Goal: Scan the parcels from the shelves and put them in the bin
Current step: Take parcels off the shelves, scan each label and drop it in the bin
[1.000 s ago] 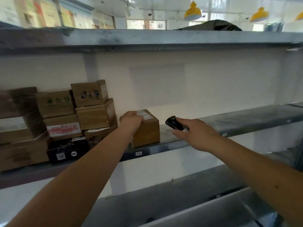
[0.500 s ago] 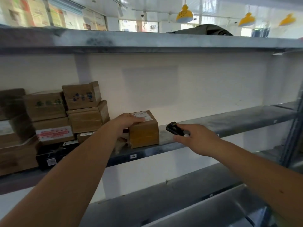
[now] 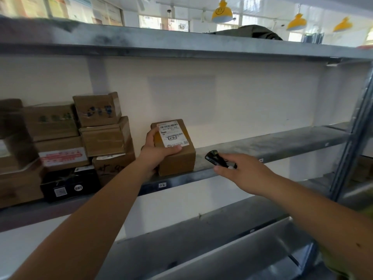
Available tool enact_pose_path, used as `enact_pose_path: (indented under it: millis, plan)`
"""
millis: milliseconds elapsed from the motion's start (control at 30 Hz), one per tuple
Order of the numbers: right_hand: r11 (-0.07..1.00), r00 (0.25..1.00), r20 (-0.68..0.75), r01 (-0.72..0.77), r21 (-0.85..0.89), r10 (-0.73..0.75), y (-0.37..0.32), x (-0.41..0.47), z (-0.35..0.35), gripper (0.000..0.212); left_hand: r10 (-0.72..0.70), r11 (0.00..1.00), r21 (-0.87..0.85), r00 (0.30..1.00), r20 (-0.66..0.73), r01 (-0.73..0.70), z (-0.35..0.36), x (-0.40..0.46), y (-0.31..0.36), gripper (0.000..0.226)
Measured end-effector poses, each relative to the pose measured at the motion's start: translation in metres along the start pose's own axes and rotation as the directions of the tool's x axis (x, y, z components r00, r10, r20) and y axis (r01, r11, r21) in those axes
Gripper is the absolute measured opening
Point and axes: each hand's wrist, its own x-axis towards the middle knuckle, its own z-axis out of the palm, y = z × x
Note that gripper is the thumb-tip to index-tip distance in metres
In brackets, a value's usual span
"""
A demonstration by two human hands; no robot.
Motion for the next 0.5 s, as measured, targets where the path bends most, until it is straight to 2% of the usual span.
enact_pose_path:
  millis: [167,267,500]
  plan:
    - [1.000,1.000,0.005,-0.008,0.021,0.008,-0.002,-0.010,-0.004,0.059,0.087,0.996,0.024,0.995,-0.042,-0.087,-0.001,-0.006,-0.008,0.119]
    - [1.000,1.000,-0.003,-0.013,0.013,0.013,-0.004,-0.016,-0.005,0.058,0.134,0.985,0.117,0.989,-0.057,-0.127,-0.002,-0.010,-0.011,0.126]
    - [1.000,1.000,0.019,0.002,-0.005,-0.002,-0.008,-0.034,0.001,0.053,0.324,0.909,0.296,0.945,-0.055,-0.294,0.007,-0.036,-0.015,0.119]
